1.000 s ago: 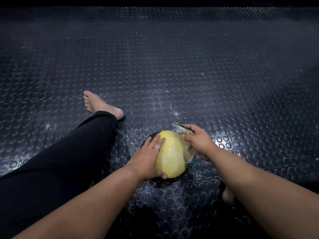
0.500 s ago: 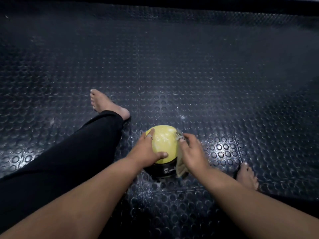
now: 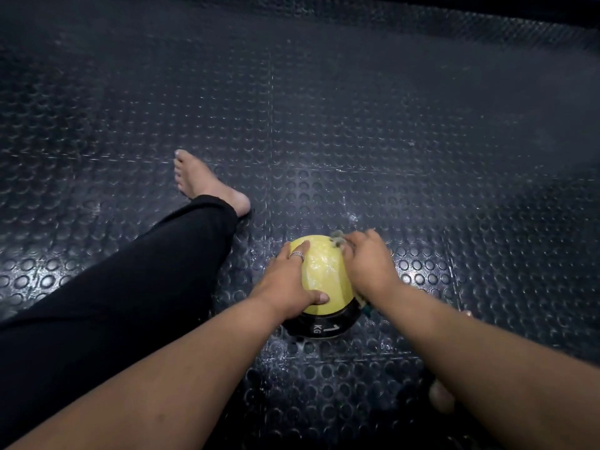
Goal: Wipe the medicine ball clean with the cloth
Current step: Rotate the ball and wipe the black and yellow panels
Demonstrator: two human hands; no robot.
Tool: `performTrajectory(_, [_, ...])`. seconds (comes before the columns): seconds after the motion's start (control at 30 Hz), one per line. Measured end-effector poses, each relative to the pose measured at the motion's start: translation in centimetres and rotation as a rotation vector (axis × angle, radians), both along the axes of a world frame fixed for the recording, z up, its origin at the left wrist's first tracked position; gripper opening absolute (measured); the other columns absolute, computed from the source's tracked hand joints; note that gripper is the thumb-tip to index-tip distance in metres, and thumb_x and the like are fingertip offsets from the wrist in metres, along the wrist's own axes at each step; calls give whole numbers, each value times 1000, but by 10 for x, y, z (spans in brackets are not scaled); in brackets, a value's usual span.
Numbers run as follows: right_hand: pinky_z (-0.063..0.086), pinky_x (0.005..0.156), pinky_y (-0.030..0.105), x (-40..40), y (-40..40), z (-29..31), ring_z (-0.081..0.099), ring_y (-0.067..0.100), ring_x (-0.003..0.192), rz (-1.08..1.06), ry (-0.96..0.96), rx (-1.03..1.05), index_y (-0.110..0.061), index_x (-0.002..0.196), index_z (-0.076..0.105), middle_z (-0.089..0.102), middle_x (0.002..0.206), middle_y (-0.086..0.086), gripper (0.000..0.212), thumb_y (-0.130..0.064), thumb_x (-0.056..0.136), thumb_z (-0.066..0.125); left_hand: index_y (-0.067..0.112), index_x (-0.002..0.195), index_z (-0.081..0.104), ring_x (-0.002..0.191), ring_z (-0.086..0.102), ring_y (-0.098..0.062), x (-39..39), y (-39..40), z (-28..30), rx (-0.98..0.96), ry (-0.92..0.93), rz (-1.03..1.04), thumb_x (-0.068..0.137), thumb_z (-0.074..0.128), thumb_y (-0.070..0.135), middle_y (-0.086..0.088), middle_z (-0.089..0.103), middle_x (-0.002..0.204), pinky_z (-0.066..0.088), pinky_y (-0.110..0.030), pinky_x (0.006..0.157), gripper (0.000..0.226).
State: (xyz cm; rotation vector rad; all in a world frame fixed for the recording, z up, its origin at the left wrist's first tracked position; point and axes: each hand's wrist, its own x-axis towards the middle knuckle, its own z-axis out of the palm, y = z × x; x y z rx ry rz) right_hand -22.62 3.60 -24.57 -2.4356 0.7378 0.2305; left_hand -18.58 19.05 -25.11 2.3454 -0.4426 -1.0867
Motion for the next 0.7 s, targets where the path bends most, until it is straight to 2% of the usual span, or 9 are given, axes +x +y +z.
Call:
performTrajectory(0.07, [31,89,15,-29,17,11,43,9,96,15,-104,24,-12,131,51,41,110,-1,35,-20,98,45,33,156,7,150,12,-23,1,2,-1,-4,8,6,74,81,43,4,-2,164,20,-44,120,111])
performTrajectory(0.17, [30,89,13,-55,30,12,44,8,100,-28,-138,50,-13,131,50,37,107,-6,35,-19,97,46,33,156,7,150,13,-23,2,1,-1,5,-7,-16,75,81,44,3,-1,164,23,-43,119,110])
performTrajectory(0.27, [32,82,14,-41,20,0,49,13,94,-202,-131,56,-9,120,59,44,106,-2,28,-15,97,44,32,156,6,149,12,-24,-2,-2,1,17,-31,-56,76,79,46,3,-1,164,24,-47,118,110])
performTrajectory(0.33, [39,69,19,-21,4,-7,54,18,83,-315,-58,72,-6,112,64,59,105,8,26,-14,96,45,33,156,5,150,12,-24,-3,-3,2,17,-38,-54,76,79,47,4,-2,164,23,-49,118,110])
performTrajectory(0.4, [35,58,22,-10,-5,-7,54,21,75,-354,43,69,-3,106,66,66,100,16,25,-12,95,46,33,156,5,150,12,-25,-2,-3,2,21,-35,-48,76,78,47,3,-2,164,23,-50,118,109])
performTrajectory(0.47, [39,69,19,-13,-2,-2,51,19,79,-323,34,70,-5,112,65,62,109,16,26,-12,96,45,33,156,4,150,12,-25,-1,-3,1,23,-35,-43,77,78,47,3,-2,164,24,-50,118,109])
performTrajectory(0.53, [33,84,13,-27,10,4,46,11,88,-201,-72,50,-10,125,58,49,117,10,31,-12,98,44,33,156,4,150,11,-24,-1,-2,0,19,-24,-33,77,78,47,3,-2,164,23,-47,119,109])
performTrajectory(0.6, [30,86,9,-42,18,4,44,8,91,-116,-133,24,-12,128,55,44,112,4,33,-12,97,44,32,156,4,150,10,-23,-2,-1,0,21,-23,-39,77,78,46,4,-3,164,21,-46,120,109])
performTrajectory(0.7, [38,75,18,-33,0,-6,52,16,84,-215,-30,9,-10,118,62,54,109,8,28,-14,96,44,33,156,2,150,7,-27,-5,-5,2,43,-44,-73,79,76,49,3,-5,164,21,-48,120,108])
